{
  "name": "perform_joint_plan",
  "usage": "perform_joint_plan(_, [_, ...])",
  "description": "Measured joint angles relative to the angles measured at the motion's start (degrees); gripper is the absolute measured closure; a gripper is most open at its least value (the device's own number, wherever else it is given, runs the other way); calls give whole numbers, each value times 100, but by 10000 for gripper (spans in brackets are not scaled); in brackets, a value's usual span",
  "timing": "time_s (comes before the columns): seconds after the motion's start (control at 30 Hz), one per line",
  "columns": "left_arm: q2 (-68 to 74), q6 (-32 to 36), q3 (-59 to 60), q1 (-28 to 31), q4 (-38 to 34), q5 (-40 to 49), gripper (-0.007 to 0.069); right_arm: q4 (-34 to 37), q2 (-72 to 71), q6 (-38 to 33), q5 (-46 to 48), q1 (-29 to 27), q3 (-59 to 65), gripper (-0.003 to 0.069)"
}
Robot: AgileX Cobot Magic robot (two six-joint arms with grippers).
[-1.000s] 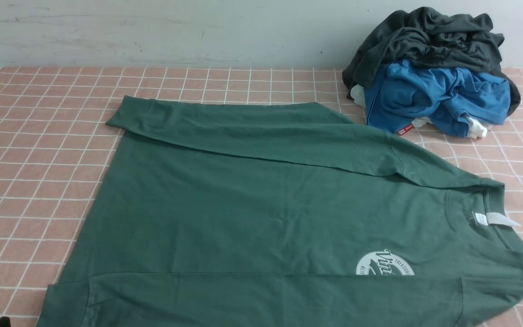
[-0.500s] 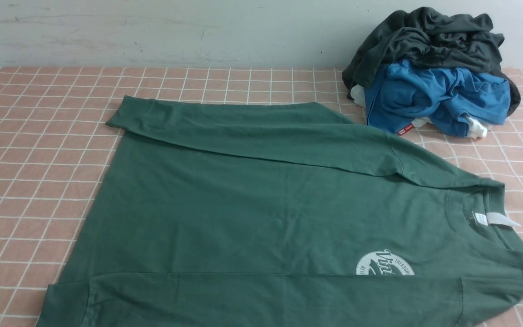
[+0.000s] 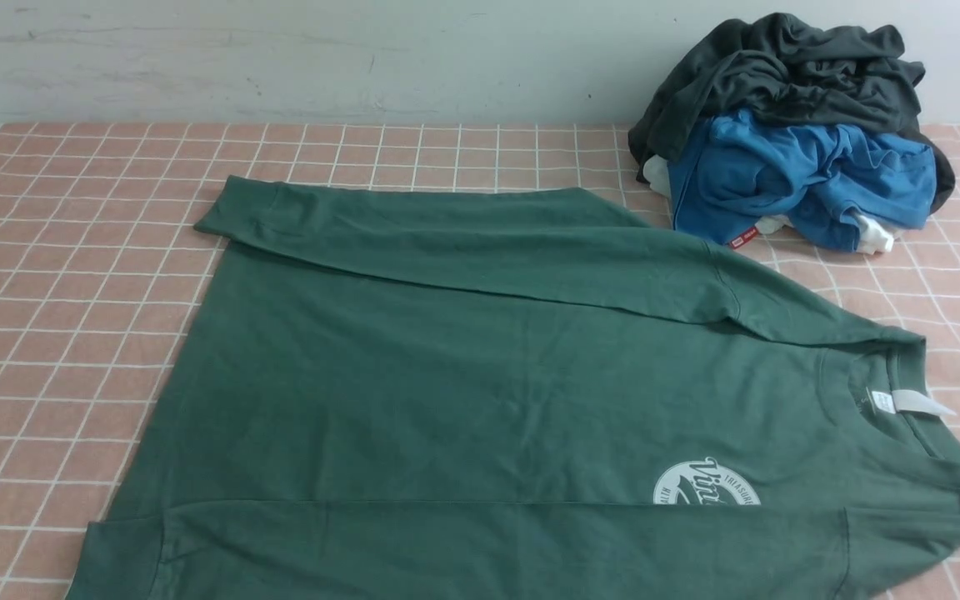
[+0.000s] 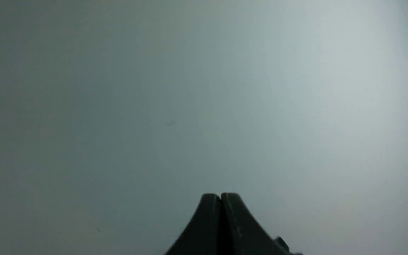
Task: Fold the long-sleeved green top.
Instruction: Use the left arm to clamp the cuff closest to it
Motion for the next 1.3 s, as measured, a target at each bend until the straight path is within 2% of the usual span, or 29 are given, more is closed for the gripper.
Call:
perform_joint_plan(0.07, [703,-34,-341,0,65,545,619,-125,695,0,859,0,-419,673])
perform_joint_plan(0.1, [772,-42,-384,-5,67,660,619,-133,767,-6,942,0,-476,673])
perform_joint_plan(0.13, [1233,-64,-467,-31,72,1052,619,-132,1268,-45,1536,27,-600,673])
perform_joint_plan(0.23, [2055,-84,-510,-159,-96,2091,619,258,2224,-315,2781,297,-714,673])
perform_joint_plan(0.27, [2407,-84,-510,-205,-189,2596,619,629,2590,-589,3235,473,-726,673])
perform_joint_plan(0.3, [2452,-84,-510,-211,-222,2660,619,686,2705,-703,3366,536,-726,673])
perform_joint_plan(0.37, [2974,-84,-510,-239,-325,3271,619,1469,3382,-1684,3902,976,-726,673])
perform_joint_plan(0.4, [3195,-84,-510,-239,-330,3438,619,1756,3596,-2096,3962,1141,-726,673])
perform_joint_plan(0.43, [3195,-84,-510,-239,-330,3458,618,1811,3637,-2178,3962,1172,-726,673])
perform_joint_plan(0.47, [3535,-84,-511,-239,-330,3603,609,2245,3936,-2800,3934,1404,-732,673])
perform_joint_plan(0.5, [3576,-84,-511,-239,-330,3633,604,2346,4004,-2942,3912,1457,-732,673])
perform_joint_plan(0.57, [4103,-84,-516,-239,-330,3762,548,2901,4370,-3695,3703,1734,-732,673])
perform_joint_plan(0.67, [4736,-96,-523,-231,-311,3711,447,3367,4692,-4327,3379,1930,-739,673])
perform_joint_plan(0.73, [5274,-153,-533,-126,-317,3489,358,3703,4876,-4679,3214,1993,-738,673])
perform_joint_plan(0.8, [5557,-211,-564,-32,-317,3354,311,3859,4933,-4798,3189,2005,-738,673])
perform_joint_plan(0.83, [5945,-294,-649,219,-330,3265,258,4056,4959,-4990,3189,2005,-738,673])
perform_joint_plan(0.9, [6273,-350,-765,449,-403,3273,235,4200,4959,-5111,3189,2005,-738,673])
perform_joint_plan(1.03, [6669,-324,-905,674,-576,3279,245,4343,4959,-5178,3170,2005,-738,673])
perform_joint_plan(1.13, [6908,-282,-947,693,-720,3255,299,4381,4959,-5202,3144,2005,-743,673])
perform_joint_plan(1.3, [7049,-267,-972,693,-780,3071,529,4404,4959,-5217,3125,2005,-743,673])
